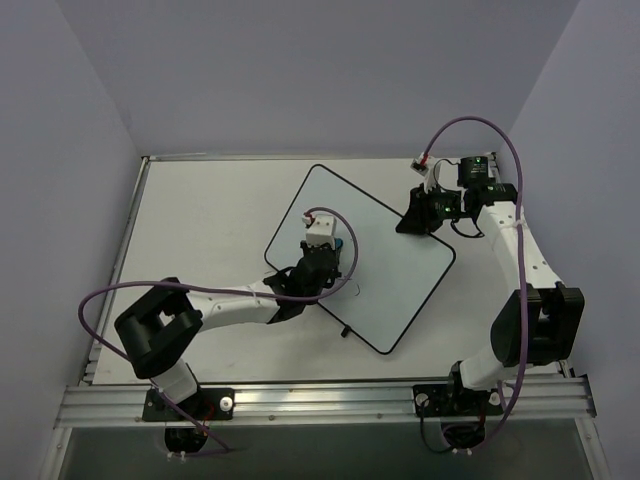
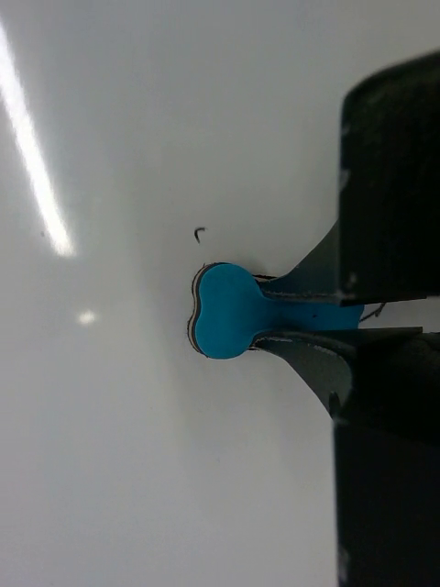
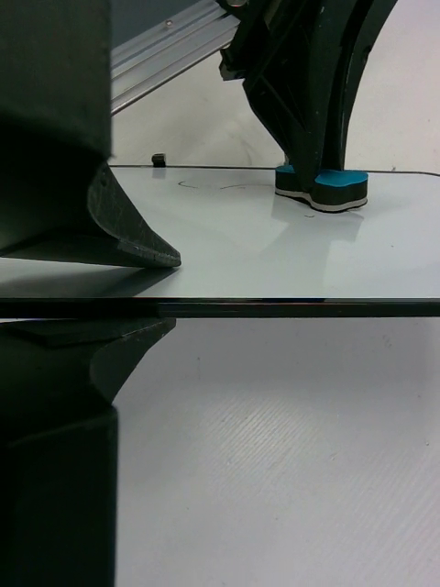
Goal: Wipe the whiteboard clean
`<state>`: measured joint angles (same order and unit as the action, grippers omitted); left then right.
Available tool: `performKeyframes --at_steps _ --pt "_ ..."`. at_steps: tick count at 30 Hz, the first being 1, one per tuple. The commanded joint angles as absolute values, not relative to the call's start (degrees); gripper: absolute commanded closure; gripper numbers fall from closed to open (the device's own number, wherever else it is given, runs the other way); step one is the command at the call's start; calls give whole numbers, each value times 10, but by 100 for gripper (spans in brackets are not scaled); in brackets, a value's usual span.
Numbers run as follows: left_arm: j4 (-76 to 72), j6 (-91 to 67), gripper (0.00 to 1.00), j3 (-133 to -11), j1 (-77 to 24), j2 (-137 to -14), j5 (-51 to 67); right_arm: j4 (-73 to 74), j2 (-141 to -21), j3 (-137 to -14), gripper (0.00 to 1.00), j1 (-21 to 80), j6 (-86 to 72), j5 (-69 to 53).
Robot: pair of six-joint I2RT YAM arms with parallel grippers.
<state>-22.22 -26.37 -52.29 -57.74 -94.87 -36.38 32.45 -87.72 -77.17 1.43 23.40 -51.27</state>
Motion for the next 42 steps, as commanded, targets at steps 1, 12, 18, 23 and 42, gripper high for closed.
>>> performKeyframes --at_steps 1,12,18,23,42 --pt "-244 -227 98 -564 -586 -973 -258 330 -842 -774 100 31 289 -516" --pt "-218 -208 98 -616 -584 -998 -235 327 -832 -766 100 31 297 -512" --pt "-136 -252 98 -623 -548 -996 -284 326 -829 -765 100 31 298 -511" --pt "-110 -299 98 -581 -555 -976 -327 328 -831 -769 100 31 300 -511" --pt "-1 -569 98 -472 -581 -990 -392 334 -823 -776 100 40 304 -504"
